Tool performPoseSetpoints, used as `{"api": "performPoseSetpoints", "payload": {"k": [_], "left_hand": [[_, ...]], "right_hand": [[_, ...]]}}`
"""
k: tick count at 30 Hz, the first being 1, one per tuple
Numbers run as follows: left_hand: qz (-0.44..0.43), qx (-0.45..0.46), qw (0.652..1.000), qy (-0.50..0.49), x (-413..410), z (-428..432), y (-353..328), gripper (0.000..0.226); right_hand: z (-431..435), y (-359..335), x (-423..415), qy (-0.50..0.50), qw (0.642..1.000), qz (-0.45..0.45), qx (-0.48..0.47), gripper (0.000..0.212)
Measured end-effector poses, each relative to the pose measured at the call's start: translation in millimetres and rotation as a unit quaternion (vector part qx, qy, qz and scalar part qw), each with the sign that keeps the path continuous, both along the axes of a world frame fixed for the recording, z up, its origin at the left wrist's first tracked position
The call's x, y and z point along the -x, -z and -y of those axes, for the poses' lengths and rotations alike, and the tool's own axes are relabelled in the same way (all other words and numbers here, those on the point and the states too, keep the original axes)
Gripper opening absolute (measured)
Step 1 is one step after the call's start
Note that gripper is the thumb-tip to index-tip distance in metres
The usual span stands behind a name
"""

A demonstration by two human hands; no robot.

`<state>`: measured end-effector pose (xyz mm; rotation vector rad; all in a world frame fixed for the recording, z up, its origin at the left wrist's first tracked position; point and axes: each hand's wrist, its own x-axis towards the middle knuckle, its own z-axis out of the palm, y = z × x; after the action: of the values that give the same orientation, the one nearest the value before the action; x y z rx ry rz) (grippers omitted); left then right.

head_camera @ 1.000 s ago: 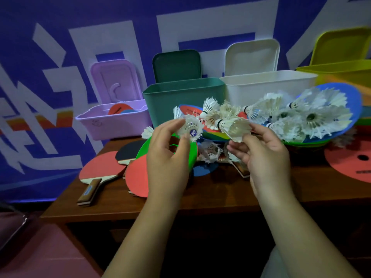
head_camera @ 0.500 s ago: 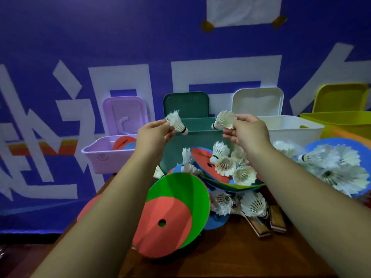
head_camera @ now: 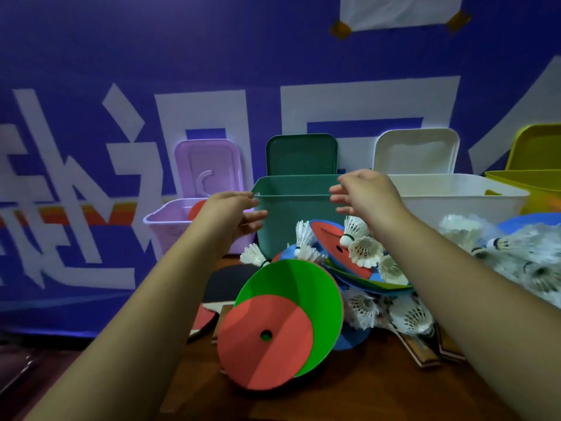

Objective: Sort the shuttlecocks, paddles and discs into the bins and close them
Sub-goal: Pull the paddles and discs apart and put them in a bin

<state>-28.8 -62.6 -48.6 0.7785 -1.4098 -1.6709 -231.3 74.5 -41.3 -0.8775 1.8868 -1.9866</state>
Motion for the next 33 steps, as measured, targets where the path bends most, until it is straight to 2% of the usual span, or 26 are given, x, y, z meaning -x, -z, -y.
{"api": "performPoseSetpoints", "payload": {"k": [5, 9, 14, 17, 21, 25, 27, 29, 31, 33], "left_hand": [[0.116, 0.099, 0.988, 0.022, -61, -26, 16, 0.015], [0.201, 0.199, 0.959, -0.021, -104, -35, 43, 0.015], [0.263, 0.207, 0.940, -0.062, -165, -52, 79, 0.014], [0.335, 0.236, 0.905, -0.113, -190, -56, 103, 0.020], [0.416, 0.230, 0.864, -0.164, -196, -50, 137, 0.045], [0.489, 0.252, 0.816, -0.179, -192, -32, 167, 0.055], [0.494, 0.275, 0.803, -0.189, -189, -31, 175, 0.052], [0.504, 0.322, 0.772, -0.215, -186, -36, 184, 0.049], [0.507, 0.370, 0.738, -0.248, -183, -42, 193, 0.044], [0.488, 0.399, 0.727, -0.271, -184, -44, 201, 0.037]], "right_hand": [[-9, 8, -60, -0.043, 0.995, -0.092, -0.014, 0.021], [-20, 22, -94, -0.084, 0.983, -0.160, -0.033, 0.021], [-34, 43, -115, -0.129, 0.958, -0.229, -0.113, 0.018], [-33, 59, -116, -0.108, 0.930, -0.308, -0.166, 0.018], [-28, 70, -119, -0.075, 0.897, -0.396, -0.181, 0.019], [-15, 75, -138, -0.098, 0.872, -0.436, -0.201, 0.021], [-4, 82, -154, -0.132, 0.849, -0.462, -0.218, 0.022], [11, 90, -171, -0.166, 0.812, -0.502, -0.248, 0.023], [26, 96, -187, -0.188, 0.758, -0.550, -0.295, 0.027], [41, 99, -200, -0.187, 0.691, -0.601, -0.355, 0.037]]}}
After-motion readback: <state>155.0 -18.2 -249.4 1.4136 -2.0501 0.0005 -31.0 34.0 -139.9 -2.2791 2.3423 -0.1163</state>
